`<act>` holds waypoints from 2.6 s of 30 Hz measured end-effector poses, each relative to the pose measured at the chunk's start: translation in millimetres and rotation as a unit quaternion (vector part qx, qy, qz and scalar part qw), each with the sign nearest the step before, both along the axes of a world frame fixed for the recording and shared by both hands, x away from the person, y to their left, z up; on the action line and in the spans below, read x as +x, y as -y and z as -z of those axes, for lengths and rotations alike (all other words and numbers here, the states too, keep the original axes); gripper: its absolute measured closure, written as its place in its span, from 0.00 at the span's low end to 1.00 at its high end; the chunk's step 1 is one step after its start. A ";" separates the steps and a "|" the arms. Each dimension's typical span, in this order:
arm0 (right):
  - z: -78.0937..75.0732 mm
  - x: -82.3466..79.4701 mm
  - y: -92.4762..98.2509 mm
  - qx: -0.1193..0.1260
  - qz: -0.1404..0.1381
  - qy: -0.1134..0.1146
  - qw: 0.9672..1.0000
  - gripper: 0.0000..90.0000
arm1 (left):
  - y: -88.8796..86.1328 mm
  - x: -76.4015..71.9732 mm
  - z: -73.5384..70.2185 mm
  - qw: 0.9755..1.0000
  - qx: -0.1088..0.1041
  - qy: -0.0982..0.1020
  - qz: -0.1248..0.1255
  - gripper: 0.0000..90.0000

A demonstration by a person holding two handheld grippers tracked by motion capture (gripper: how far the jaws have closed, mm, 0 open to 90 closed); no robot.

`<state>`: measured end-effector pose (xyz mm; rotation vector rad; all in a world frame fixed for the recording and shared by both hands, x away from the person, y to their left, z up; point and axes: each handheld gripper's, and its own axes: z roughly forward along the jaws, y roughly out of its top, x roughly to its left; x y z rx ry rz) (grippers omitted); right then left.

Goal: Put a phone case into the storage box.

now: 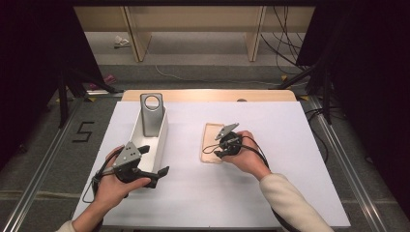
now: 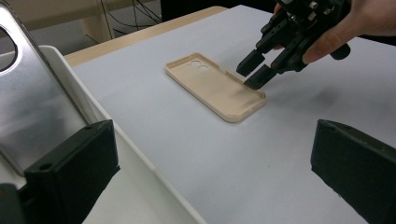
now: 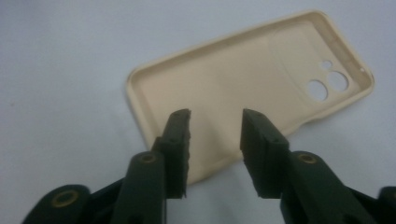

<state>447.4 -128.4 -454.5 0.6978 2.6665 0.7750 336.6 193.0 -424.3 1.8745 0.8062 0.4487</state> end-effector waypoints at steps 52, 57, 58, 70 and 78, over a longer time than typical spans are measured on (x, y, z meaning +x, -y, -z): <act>2.4 -2.7 -60.8 -0.258 -0.163 0.013 0.952 0.55 | 2.8 -1.4 3.4 1.000 0.008 -0.004 0.009 0.00; 2.3 -4.0 -63.4 -0.265 -0.179 0.004 0.947 0.66 | 3.0 -1.5 3.7 1.000 0.008 -0.005 0.009 0.00; 2.4 -4.3 -63.8 -0.266 -0.179 0.001 0.947 0.67 | 3.1 -1.5 3.7 1.000 0.008 -0.005 0.009 0.00; 2.6 -4.4 -69.0 -0.279 -0.196 -0.028 0.940 0.87 | 2.7 -1.1 4.2 1.000 0.009 -0.007 0.011 0.00; 2.2 -4.9 -68.9 -0.277 -0.195 -0.036 0.940 0.93 | 3.0 -1.2 4.3 1.000 0.009 -0.007 0.011 0.00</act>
